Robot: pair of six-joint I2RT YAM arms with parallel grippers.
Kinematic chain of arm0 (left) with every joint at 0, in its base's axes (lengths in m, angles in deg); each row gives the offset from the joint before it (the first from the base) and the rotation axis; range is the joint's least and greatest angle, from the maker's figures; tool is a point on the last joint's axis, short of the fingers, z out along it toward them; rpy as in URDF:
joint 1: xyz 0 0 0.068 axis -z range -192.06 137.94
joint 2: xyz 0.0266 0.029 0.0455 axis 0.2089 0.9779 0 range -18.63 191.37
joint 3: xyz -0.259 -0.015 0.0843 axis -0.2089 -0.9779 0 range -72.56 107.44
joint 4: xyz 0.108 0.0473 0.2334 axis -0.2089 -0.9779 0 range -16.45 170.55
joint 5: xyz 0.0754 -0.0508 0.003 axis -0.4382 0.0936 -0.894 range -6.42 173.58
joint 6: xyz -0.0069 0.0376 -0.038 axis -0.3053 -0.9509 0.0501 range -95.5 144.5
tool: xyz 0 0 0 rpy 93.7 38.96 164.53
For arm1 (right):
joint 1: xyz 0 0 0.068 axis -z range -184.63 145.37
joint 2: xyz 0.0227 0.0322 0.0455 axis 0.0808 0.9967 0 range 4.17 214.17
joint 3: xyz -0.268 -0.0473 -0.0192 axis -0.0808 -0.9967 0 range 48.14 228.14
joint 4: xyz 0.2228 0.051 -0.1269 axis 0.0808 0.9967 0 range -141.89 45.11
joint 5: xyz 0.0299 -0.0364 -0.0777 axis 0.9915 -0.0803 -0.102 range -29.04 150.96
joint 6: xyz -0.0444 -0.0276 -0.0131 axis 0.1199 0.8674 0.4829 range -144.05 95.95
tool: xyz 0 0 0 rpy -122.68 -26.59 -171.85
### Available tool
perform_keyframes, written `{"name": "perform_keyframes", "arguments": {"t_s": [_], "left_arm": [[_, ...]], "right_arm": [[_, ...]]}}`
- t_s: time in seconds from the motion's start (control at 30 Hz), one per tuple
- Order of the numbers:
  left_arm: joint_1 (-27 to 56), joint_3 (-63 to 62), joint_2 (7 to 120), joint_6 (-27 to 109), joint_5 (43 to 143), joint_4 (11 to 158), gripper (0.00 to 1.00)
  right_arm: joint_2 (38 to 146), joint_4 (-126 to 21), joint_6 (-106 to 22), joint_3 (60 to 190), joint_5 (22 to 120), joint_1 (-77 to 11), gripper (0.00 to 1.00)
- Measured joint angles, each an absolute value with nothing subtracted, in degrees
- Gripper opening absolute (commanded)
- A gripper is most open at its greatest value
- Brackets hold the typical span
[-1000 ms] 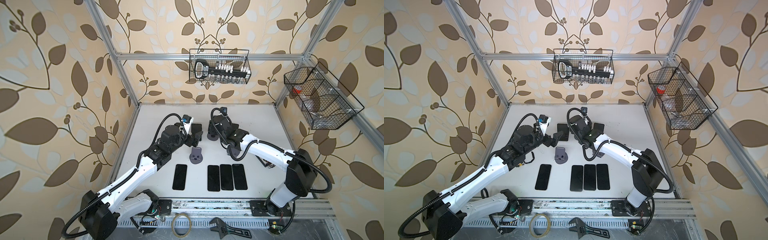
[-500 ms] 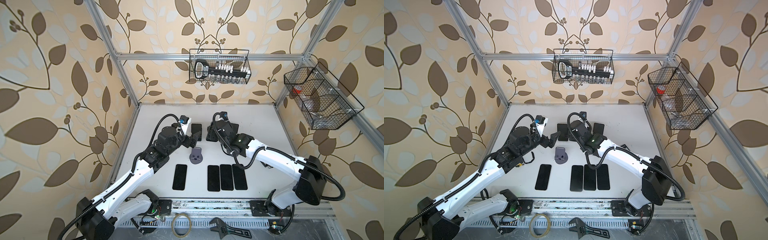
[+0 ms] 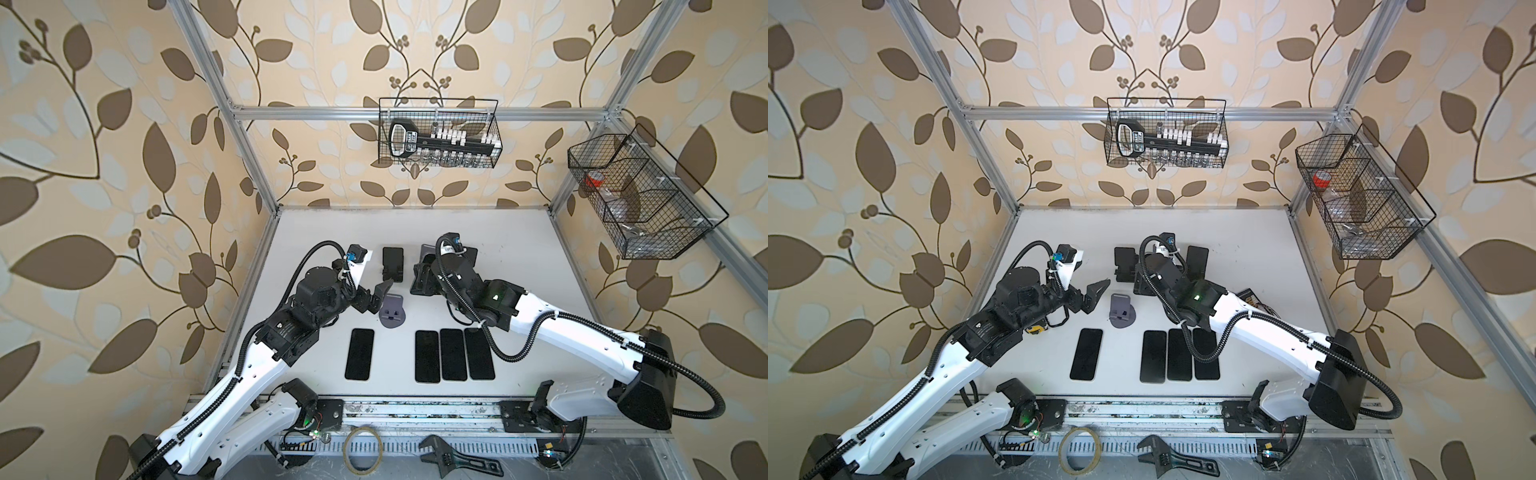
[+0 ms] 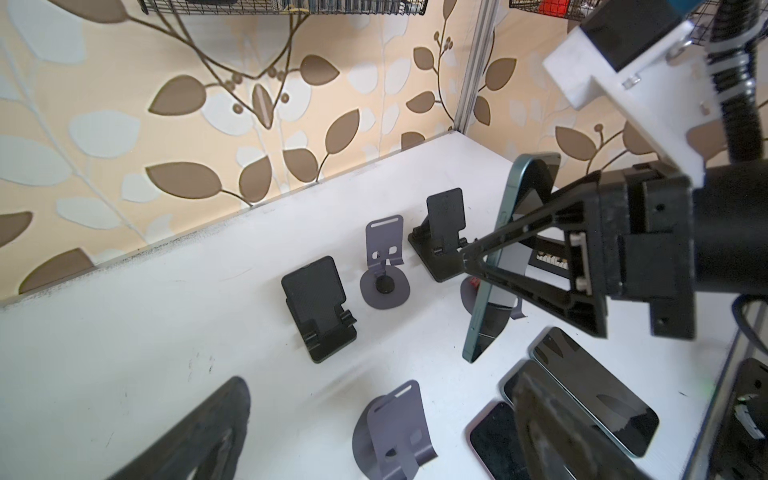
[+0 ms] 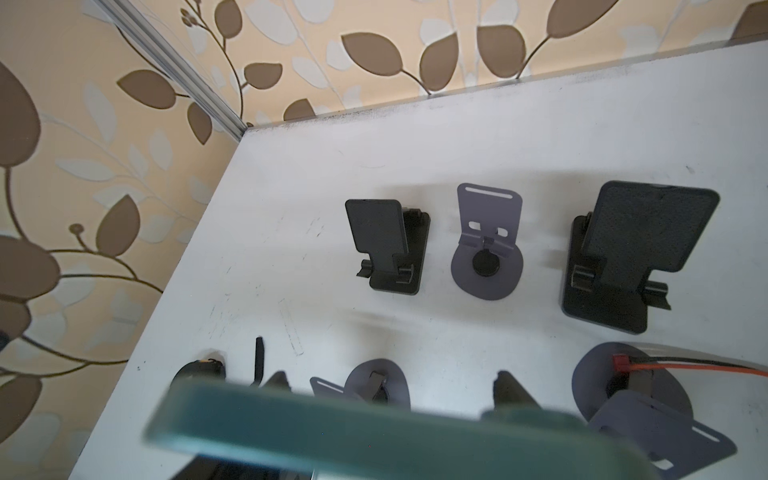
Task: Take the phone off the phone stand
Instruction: 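Carry the held green phone nearer the robot and lower it toward the table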
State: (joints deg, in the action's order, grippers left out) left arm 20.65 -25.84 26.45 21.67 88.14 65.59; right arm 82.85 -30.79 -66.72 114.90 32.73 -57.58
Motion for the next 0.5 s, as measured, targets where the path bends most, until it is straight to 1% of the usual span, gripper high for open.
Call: {"name": "perform_keyframes", "arguments": {"t_s": [0.2, 0.5], "left_arm": [[20.7, -25.9, 23.5, 24.0, 89.5, 58.5, 0.99], [20.7, -25.8, 21.5, 32.5, 90.9, 48.3, 0.99]], "right_arm": [[81.7, -29.4, -69.1, 113.0, 33.7, -60.4, 0.68], [80.8, -28.5, -72.3, 110.0, 35.1, -63.8, 0.68]]}}
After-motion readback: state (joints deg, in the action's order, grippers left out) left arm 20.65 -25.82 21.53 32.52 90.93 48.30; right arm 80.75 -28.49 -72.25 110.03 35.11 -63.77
